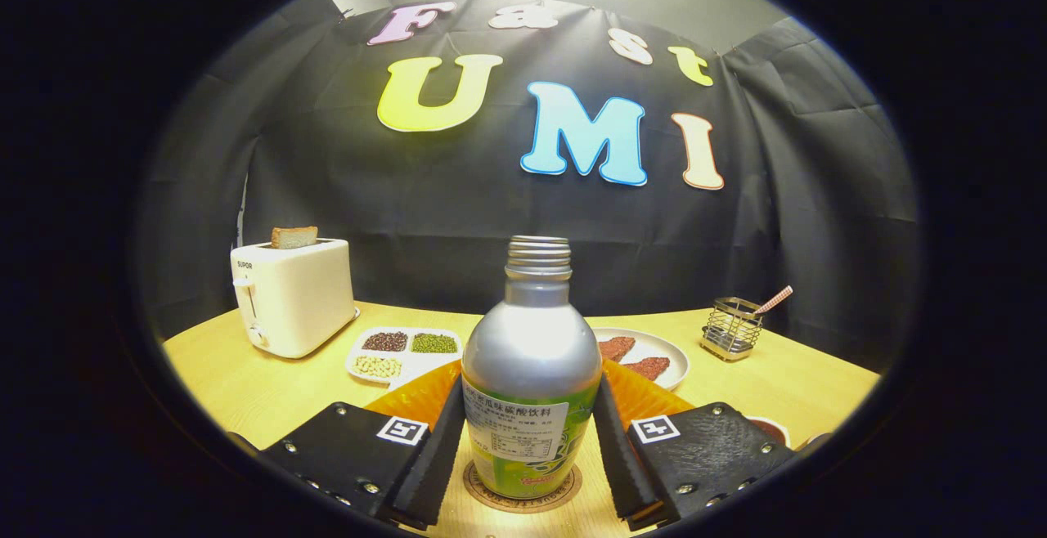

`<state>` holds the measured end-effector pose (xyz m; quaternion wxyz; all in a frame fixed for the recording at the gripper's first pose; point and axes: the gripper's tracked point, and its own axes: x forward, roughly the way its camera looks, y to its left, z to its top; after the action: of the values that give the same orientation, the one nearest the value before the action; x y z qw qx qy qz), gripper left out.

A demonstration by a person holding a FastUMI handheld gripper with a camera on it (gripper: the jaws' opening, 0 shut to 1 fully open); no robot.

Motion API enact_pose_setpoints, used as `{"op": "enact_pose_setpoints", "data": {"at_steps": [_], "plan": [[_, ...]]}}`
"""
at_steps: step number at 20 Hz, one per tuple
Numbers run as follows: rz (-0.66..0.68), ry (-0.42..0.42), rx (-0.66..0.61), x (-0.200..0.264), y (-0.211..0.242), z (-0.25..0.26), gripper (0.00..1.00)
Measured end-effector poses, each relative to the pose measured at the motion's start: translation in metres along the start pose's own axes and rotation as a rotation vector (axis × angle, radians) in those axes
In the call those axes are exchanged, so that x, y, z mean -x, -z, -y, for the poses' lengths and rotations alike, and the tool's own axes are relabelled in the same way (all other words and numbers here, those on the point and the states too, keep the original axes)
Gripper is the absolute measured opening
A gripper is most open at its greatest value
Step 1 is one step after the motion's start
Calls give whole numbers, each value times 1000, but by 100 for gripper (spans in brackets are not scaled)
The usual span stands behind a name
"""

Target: Take the bottle from table, then pour the juice into the cup, finally place the bottle on the coaster

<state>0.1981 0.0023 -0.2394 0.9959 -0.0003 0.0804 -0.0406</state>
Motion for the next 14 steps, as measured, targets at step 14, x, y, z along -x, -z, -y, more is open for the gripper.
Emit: {"op": "enact_pose_setpoints", "data": {"at_steps": [14], "plan": [[62,-15,15,5,-9,-2,83]]}}
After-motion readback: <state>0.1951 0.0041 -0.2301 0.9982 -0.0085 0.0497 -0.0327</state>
